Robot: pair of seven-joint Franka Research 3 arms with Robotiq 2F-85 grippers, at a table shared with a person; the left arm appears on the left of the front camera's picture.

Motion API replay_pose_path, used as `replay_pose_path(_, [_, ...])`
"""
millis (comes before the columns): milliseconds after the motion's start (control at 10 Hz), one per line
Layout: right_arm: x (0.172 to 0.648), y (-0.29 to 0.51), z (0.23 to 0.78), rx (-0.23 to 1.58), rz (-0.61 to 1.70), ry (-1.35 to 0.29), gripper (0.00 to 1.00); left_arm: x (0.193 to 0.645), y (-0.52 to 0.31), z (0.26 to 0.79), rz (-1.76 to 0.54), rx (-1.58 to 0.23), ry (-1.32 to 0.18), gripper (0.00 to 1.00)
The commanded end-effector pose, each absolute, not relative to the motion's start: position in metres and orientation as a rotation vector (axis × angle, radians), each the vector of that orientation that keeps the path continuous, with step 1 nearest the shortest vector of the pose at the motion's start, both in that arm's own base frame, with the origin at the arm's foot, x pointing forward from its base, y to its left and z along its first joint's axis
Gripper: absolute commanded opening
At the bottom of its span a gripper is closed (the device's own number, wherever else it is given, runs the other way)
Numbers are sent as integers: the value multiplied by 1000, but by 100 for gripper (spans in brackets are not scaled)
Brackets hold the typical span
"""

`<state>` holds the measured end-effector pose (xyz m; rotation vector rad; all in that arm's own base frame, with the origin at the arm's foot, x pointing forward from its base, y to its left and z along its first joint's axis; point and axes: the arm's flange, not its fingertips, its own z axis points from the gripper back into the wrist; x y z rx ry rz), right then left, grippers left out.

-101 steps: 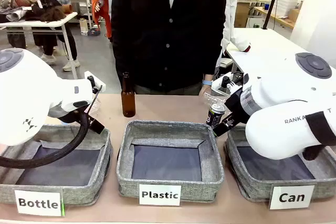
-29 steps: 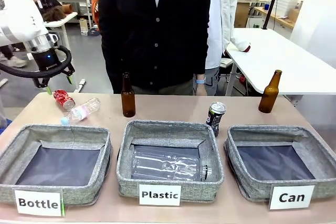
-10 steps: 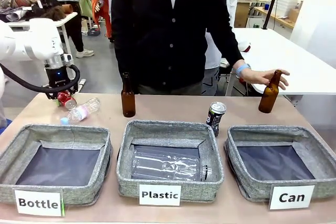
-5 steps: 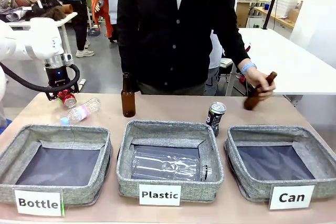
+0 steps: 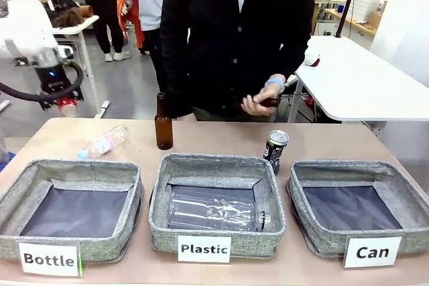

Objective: Sort the can waste into the basket.
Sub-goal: Pick up the can waste from the table and place it in the right Fabric basket.

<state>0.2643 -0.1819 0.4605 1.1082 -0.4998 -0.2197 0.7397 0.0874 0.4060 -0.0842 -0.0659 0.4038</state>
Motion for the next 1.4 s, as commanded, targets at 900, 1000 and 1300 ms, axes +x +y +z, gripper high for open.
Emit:
replay_pose_path(900, [267, -184, 462, 1123, -200, -530, 100, 590, 123, 453, -336, -200, -177, 0])
replay_pose_path(1000, [267, -184, 462, 1123, -200, -530, 100, 574, 122, 447, -385, -214, -210, 0])
replay_pose_path(1300, [267, -184, 462, 1123, -200, -530, 100, 537, 66, 498, -694, -201, -380, 0])
